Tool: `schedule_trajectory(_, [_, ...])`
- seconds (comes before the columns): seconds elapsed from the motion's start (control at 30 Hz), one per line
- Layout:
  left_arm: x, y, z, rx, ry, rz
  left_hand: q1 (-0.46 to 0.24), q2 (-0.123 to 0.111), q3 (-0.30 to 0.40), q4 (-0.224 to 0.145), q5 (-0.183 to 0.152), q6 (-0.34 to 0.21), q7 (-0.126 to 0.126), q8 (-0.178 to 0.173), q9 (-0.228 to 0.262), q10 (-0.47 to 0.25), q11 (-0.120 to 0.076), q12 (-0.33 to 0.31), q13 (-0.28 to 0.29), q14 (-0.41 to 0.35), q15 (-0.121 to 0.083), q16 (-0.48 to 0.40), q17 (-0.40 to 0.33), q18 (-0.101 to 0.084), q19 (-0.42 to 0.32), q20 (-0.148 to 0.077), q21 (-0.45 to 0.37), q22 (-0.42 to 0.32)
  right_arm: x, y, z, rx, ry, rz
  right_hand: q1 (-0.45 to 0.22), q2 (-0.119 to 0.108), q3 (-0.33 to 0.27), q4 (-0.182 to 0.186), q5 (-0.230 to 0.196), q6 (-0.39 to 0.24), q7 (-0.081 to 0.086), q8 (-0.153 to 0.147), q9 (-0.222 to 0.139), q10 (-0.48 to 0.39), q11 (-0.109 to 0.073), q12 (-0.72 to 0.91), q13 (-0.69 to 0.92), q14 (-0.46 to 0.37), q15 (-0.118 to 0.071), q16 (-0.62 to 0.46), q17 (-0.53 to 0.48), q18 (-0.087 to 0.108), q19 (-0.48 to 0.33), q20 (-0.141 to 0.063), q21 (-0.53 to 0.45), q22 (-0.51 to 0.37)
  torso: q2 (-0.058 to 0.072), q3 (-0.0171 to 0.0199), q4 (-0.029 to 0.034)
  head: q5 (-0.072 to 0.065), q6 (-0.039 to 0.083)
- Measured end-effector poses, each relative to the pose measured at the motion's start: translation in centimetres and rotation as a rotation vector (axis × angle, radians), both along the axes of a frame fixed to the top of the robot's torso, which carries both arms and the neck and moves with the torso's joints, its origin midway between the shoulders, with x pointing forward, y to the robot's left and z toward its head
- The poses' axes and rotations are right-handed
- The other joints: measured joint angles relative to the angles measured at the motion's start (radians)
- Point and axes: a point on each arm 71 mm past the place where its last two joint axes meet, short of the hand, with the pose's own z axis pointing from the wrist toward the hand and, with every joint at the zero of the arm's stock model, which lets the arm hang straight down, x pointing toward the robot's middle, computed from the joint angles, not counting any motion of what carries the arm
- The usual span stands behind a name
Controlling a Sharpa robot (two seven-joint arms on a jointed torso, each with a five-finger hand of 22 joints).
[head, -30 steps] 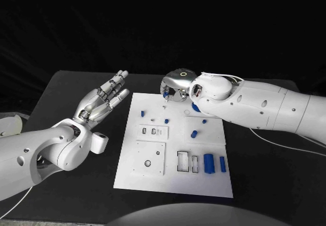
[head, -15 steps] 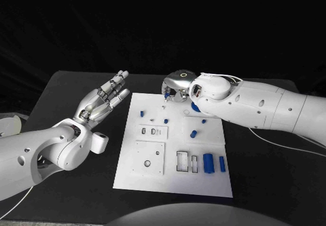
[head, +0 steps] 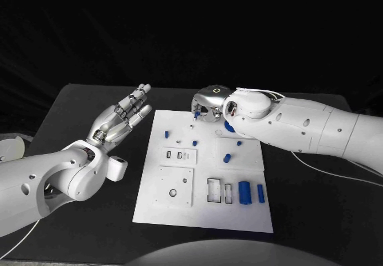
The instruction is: Assemble the parts on the task board
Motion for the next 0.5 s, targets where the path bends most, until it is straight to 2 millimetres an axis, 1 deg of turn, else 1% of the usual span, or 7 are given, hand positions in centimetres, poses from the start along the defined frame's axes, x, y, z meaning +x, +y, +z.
schedule_trajectory(0.2, [0.04,0.02,-0.04,-0.001,0.003,-0.001,0.000,0.000,0.000,0.000,0.000,0.000,0.000,0.000,0.000,0.000,0.000,0.000,0.000,0.000,0.000,0.000,0.000,0.000,0.000,0.000,0.000,0.000,0.02,0.25,-0.17,0.013,0.002,0.003,0.000,0.000,0.003,-0.003,0.000,-0.002,-0.002,-0.005,0.000,0.000,0.000,-0.003,0.000,0.000,0.000,-0.004,-0.002,0.000,0.000,0.000,0.000,0.001,0.000,-0.0001,0.0011,0.000,-0.004])
schedule_trajectory(0.27, [0.05,0.03,-0.05,-0.001,0.005,-0.001,0.000,0.000,0.000,0.000,0.000,0.000,0.000,0.000,0.000,0.000,0.001,0.000,0.000,0.000,0.000,0.000,0.000,0.000,0.000,0.000,0.000,0.000,0.01,0.30,-0.21,0.017,0.002,0.006,0.000,0.000,0.003,-0.003,0.000,-0.007,0.000,-0.005,-0.001,0.000,0.000,-0.003,0.001,0.000,0.000,-0.004,-0.005,0.000,-0.004,0.000,0.000,0.001,0.000,-0.0002,0.0012,0.001,-0.005])
schedule_trajectory(0.33, [0.07,0.04,-0.07,-0.002,0.007,-0.001,0.000,0.000,0.000,0.000,0.000,0.000,0.000,0.000,0.000,0.000,0.007,0.000,0.000,0.000,0.000,0.000,0.000,0.000,0.000,0.000,0.000,0.000,-0.05,0.34,-0.38,0.019,0.006,0.009,0.000,0.000,0.004,-0.001,-0.001,-0.007,0.000,-0.008,-0.002,0.000,0.000,-0.004,0.000,-0.007,0.000,-0.010,-0.010,0.000,-0.007,0.000,0.000,-0.001,0.000,-0.0005,0.0012,0.003,-0.007])
schedule_trajectory(0.37, [0.08,0.05,-0.07,-0.002,0.008,-0.001,0.000,0.000,0.000,0.000,0.000,0.001,0.001,0.000,0.000,0.000,0.007,0.000,0.000,0.000,0.000,0.000,0.000,0.000,0.000,0.000,0.000,0.000,-0.10,0.34,-0.60,0.018,0.010,0.010,0.000,0.000,0.005,0.000,-0.001,-0.010,0.003,-0.008,-0.003,0.000,0.000,-0.005,0.000,-0.007,0.000,-0.014,-0.014,0.000,-0.007,0.000,0.000,-0.002,0.000,-0.0007,0.0012,0.003,-0.007])
schedule_trajectory(0.43, [0.11,0.08,-0.10,-0.003,0.011,0.001,0.000,0.000,0.000,0.000,0.000,0.004,0.004,0.000,0.001,0.000,0.007,0.000,0.000,0.000,0.000,0.000,0.000,0.000,0.000,0.000,0.000,0.000,-0.13,0.31,-0.83,0.018,0.014,0.010,0.000,0.000,0.006,0.000,-0.001,-0.010,0.003,-0.011,-0.004,0.000,0.000,-0.007,0.000,-0.007,0.000,-0.016,-0.017,0.000,-0.011,0.003,0.000,-0.005,-0.001,-0.0008,0.0006,0.004,-0.008])
schedule_trajectory(0.5, [0.14,0.09,-0.12,-0.003,0.012,0.001,0.000,0.000,0.000,0.000,0.000,0.004,0.004,0.000,0.001,0.000,0.007,0.000,0.000,0.000,0.000,0.000,0.000,0.000,0.000,0.000,0.000,0.000,-0.11,0.27,-0.84,0.020,0.015,0.009,0.000,0.000,0.006,0.000,-0.001,-0.017,0.003,-0.014,-0.004,0.000,0.000,-0.007,0.000,-0.011,0.004,-0.016,-0.019,0.000,-0.015,0.000,0.000,-0.005,-0.001,-0.0008,0.0000,0.005,-0.008])
